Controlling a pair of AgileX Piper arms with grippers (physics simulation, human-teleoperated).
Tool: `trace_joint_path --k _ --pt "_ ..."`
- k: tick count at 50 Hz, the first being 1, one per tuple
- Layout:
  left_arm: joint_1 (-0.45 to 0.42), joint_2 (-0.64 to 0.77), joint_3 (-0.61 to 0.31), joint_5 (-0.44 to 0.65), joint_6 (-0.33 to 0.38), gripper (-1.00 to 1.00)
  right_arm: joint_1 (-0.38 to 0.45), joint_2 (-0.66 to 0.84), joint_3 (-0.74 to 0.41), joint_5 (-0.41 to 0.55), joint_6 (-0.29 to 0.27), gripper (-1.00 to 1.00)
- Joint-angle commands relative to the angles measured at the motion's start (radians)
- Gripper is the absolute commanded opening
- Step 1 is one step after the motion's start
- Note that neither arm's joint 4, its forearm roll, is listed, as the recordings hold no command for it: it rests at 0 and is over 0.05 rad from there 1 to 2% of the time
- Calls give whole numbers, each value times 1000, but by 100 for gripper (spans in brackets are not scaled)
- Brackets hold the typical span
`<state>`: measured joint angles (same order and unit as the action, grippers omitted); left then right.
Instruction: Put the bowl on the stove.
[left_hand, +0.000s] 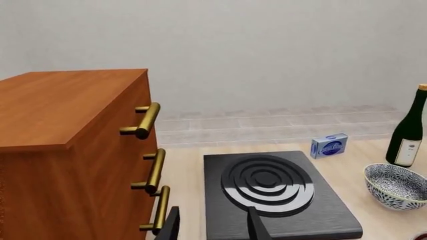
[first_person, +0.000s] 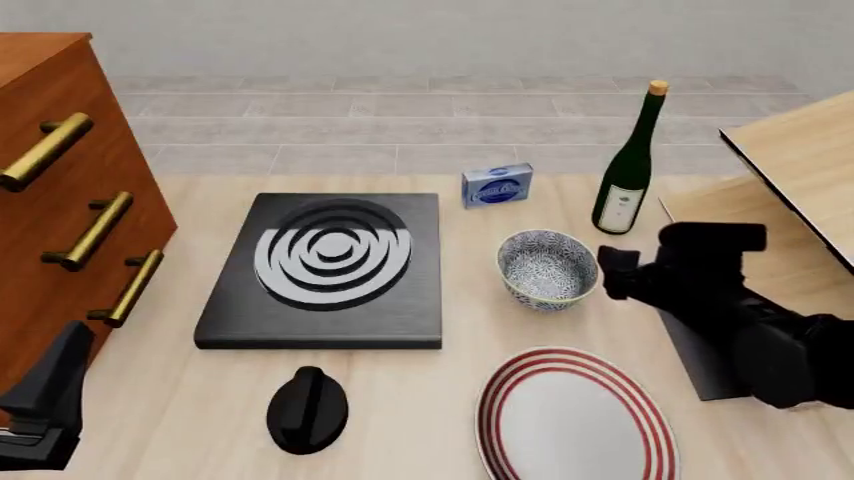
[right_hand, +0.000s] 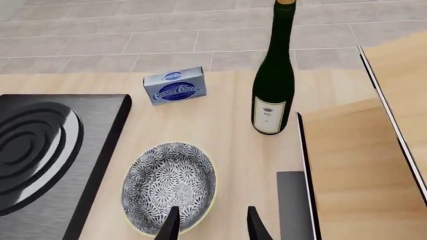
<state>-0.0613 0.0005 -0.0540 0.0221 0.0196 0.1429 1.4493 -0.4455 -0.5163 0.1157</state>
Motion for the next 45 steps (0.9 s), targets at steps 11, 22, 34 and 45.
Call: trace_joint_path --k 11,22,34,45 --pt "2 0 0 1 0 100 13 116 -64 5 13 100" --pt "0 0 2 0 -2 100 14 153 -91 4 17 100" --pt "3 0 5 -2 -4 100 17 201 -109 -14 14 100" --pt "4 0 8 -6 -3 100 20 239 -117 -31 17 100"
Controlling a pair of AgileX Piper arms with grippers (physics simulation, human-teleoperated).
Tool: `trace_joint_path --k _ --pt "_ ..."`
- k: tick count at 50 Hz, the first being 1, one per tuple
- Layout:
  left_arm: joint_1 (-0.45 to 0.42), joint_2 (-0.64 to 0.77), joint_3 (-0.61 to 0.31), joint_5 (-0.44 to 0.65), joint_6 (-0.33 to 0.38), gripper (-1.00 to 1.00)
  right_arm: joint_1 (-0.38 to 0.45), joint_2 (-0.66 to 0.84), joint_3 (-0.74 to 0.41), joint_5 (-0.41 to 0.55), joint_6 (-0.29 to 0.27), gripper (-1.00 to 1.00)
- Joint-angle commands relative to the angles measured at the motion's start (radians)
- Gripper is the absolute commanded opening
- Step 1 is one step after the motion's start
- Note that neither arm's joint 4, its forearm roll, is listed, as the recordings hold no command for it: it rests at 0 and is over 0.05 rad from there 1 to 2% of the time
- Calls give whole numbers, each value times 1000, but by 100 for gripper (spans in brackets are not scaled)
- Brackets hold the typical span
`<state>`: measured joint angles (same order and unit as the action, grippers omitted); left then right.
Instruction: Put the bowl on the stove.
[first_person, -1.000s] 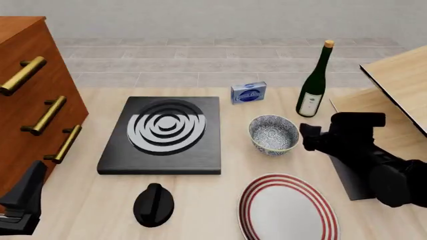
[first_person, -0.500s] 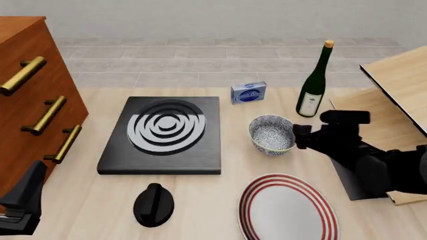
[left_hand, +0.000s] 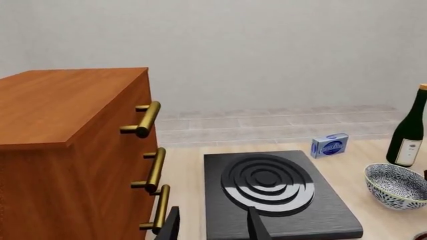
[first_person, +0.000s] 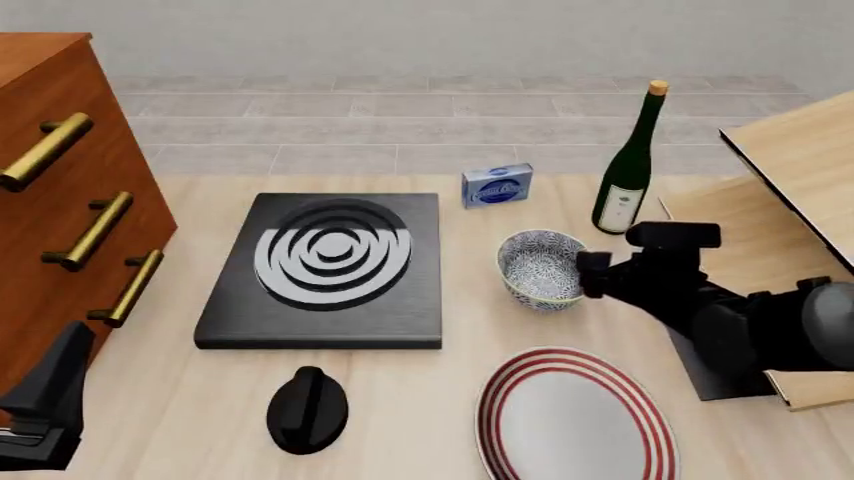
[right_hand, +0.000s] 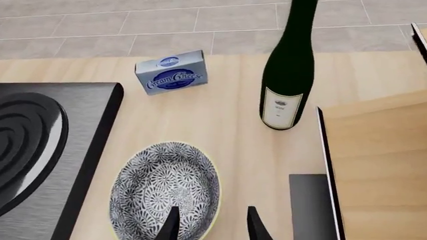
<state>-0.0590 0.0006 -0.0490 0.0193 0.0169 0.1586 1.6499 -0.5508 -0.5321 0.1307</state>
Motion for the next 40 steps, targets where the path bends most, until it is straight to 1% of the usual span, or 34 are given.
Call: trace_joint_path --k 1,40 --pt "2 0 4 -4 0 100 5 42 -13 -16 3 100" --pt "4 0 -12 8 3 100 3 121 -52 -29 -13 100"
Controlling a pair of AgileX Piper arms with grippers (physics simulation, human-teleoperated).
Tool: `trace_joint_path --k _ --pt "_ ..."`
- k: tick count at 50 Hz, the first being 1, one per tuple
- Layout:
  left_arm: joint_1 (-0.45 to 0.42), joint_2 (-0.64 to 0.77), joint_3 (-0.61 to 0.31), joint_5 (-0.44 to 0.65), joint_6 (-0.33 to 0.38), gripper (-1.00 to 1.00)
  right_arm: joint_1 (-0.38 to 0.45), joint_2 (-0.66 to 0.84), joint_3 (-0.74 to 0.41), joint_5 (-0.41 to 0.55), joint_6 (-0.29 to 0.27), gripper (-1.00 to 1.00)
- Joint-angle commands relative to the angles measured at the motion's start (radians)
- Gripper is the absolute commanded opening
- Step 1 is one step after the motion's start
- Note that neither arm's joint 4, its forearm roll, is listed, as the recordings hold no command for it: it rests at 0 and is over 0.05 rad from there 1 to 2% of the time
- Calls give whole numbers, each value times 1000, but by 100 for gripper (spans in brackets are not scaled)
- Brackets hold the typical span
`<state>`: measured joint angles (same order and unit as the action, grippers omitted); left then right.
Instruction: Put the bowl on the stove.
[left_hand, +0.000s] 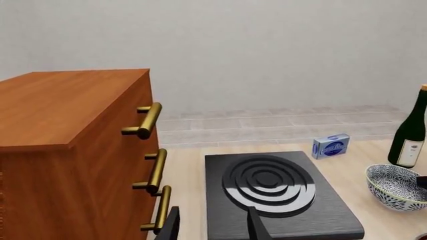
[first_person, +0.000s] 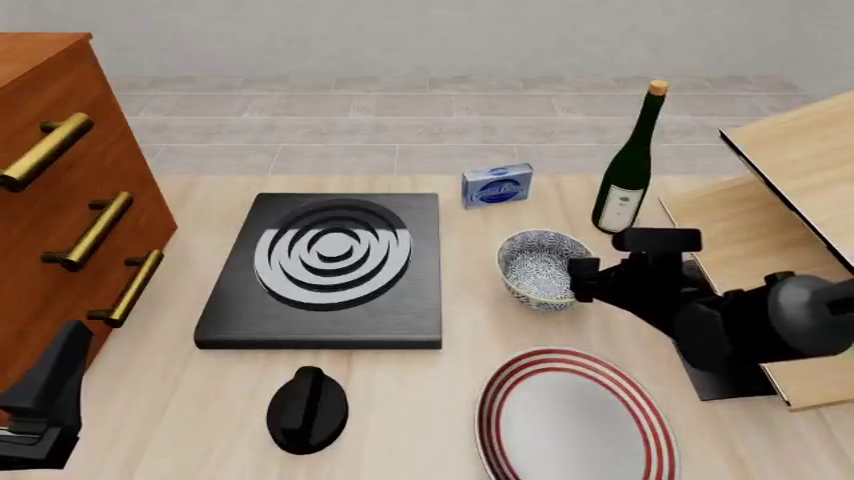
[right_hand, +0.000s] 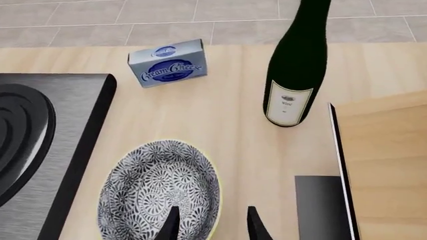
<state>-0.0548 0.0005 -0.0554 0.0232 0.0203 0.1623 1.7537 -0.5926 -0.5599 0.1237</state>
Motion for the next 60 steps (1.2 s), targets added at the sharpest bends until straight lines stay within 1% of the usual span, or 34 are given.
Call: trace_joint_path --k 1,51,52,60 --pt "0 0 -7 4 -1 100 0 18 -11 -1 -5 100" --pt "5 0 0 1 -3 100 1 175 -74 -38 8 100" --pt "6 0 -1 2 -3 100 1 173 -73 -37 7 -100" --pt "6 0 0 0 -3 100 6 170 -66 -41 6 -100"
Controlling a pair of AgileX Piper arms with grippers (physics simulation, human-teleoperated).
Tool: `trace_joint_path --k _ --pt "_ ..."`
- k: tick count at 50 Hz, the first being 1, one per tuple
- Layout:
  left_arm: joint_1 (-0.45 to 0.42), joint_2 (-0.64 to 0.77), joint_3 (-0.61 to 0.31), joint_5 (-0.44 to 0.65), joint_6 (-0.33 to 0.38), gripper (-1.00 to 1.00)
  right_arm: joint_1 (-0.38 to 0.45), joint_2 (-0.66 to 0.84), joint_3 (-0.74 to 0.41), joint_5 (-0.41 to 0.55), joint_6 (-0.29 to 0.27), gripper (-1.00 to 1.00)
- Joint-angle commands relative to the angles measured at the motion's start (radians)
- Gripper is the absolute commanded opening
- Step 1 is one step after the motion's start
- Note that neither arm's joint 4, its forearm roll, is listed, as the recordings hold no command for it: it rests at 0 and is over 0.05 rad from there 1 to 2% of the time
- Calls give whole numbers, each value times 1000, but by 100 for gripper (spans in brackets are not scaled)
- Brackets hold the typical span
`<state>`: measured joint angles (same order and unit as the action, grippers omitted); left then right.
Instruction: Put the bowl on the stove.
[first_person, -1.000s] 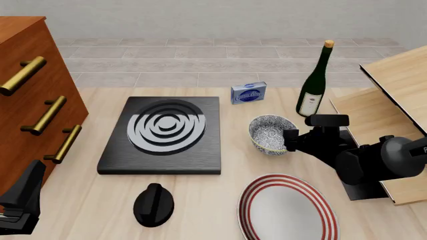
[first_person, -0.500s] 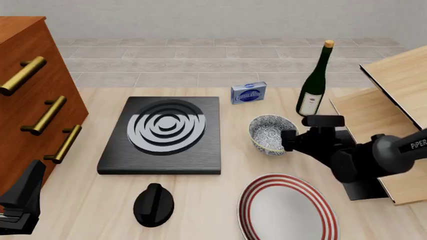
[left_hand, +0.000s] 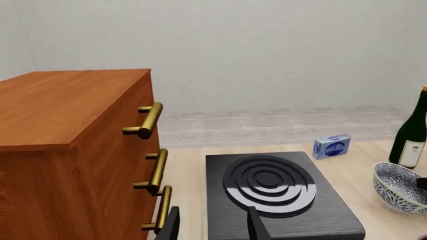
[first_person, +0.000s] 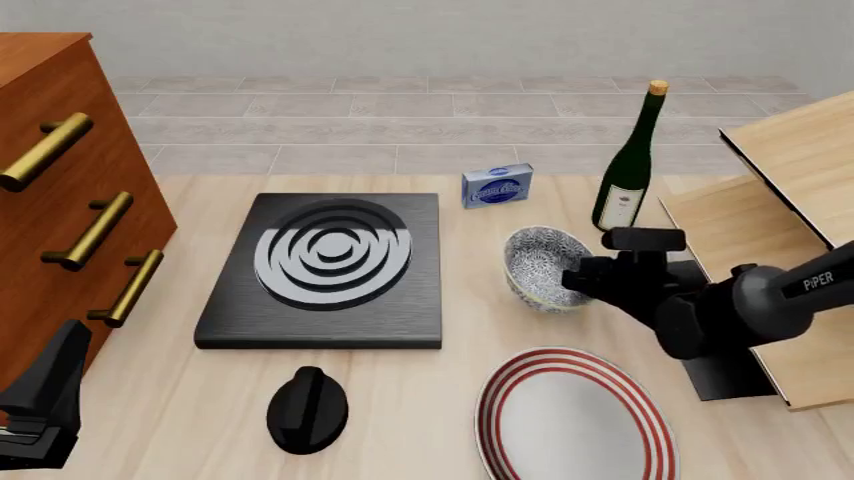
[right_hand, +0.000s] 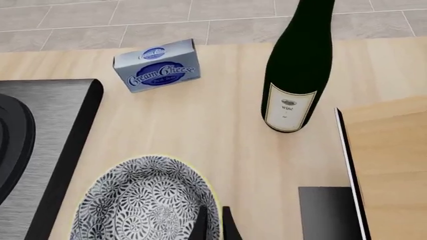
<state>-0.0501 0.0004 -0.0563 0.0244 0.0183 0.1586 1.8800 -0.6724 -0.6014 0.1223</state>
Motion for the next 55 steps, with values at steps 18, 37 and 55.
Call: trace_joint_path --k 18,37,55 --pt "9 0 -8 5 -1 100 9 -8 42 7 25 -100" --pt "21 0 -13 2 -2 100 37 -171 23 154 53 -100" --pt "27 0 -28 8 -8 100 33 -239 16 196 64 -100"
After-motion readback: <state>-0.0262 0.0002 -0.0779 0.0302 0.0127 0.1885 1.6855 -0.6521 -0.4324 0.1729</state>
